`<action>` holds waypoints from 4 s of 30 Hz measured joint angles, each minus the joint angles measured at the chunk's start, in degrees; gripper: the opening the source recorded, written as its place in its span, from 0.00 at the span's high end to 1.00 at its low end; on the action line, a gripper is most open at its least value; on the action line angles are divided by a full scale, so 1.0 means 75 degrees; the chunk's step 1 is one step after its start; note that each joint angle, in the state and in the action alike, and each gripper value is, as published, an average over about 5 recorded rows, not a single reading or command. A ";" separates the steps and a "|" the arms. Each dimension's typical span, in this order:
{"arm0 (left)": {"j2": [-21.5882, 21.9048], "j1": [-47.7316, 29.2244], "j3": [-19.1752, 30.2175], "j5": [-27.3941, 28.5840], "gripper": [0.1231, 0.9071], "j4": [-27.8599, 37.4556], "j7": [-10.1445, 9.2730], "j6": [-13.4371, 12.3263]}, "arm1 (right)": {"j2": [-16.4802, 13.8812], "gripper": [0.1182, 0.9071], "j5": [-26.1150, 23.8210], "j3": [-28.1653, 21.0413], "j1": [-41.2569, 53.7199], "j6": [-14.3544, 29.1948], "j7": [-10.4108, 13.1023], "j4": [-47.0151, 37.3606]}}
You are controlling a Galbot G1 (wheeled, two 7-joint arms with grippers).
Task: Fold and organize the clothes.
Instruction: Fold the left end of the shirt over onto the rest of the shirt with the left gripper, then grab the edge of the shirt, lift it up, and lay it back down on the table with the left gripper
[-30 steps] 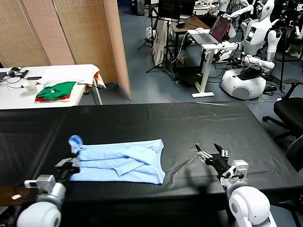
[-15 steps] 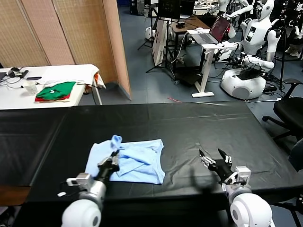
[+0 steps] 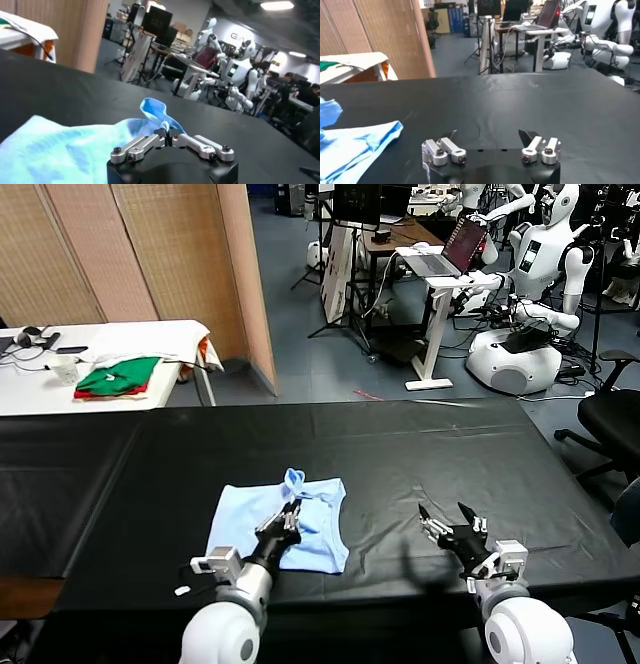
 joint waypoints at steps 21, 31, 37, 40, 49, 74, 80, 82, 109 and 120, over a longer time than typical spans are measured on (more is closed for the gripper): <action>0.1391 0.0031 -0.1415 0.0239 0.00 -0.0441 0.0215 -0.0748 | -0.0332 0.00 0.0382 -0.2120 0.1650 -0.0106 -0.0107 -0.0818; 0.1654 0.0357 -0.2159 0.0491 0.00 -0.0331 0.0158 -0.0945 | 0.0023 0.00 -0.1438 -0.3154 0.2356 0.0036 -0.0893 -0.1766; 0.1549 0.0409 -0.2298 0.0463 0.00 -0.0256 0.0150 -0.0895 | -0.0050 0.00 -0.2265 -0.3147 0.2275 -0.0200 -0.0806 -0.1847; 0.1499 0.0384 -0.2345 0.0383 0.00 -0.0165 0.0164 -0.0889 | -0.0104 0.00 -0.2228 -0.2935 0.2095 -0.0035 -0.0568 -0.1658; 0.1099 0.0421 -0.2402 -0.0189 0.00 0.0149 0.0325 -0.0940 | 0.0199 0.00 -0.0987 -0.2161 0.1552 0.0725 -0.0078 -0.0888; 0.0327 0.0529 -0.2305 -0.1201 0.17 0.0759 0.0831 -0.1251 | 0.0430 0.00 -0.0723 -0.1488 0.0886 0.0721 -0.0156 -0.0303; 0.0313 0.0515 -0.2318 -0.1730 0.49 0.0809 0.0833 -0.1187 | 0.0458 0.00 -0.0726 -0.1491 0.0884 0.0737 -0.0157 -0.0300; 0.0313 0.0512 -0.2322 -0.1944 0.66 0.0788 0.0821 -0.1133 | 0.0484 0.00 -0.0732 -0.1497 0.0876 0.0743 -0.0157 -0.0301; 0.4534 0.1519 -0.4947 0.0476 0.94 -0.0423 0.0067 -0.1189 | 0.0497 0.00 -0.0751 -0.1135 0.0559 0.0713 -0.0104 -0.0365; 0.3536 0.1392 -0.3814 0.0037 0.94 -0.1619 -0.0285 -0.0610 | 0.0627 0.00 -0.0914 -0.1155 0.0341 0.0729 -0.0089 -0.0334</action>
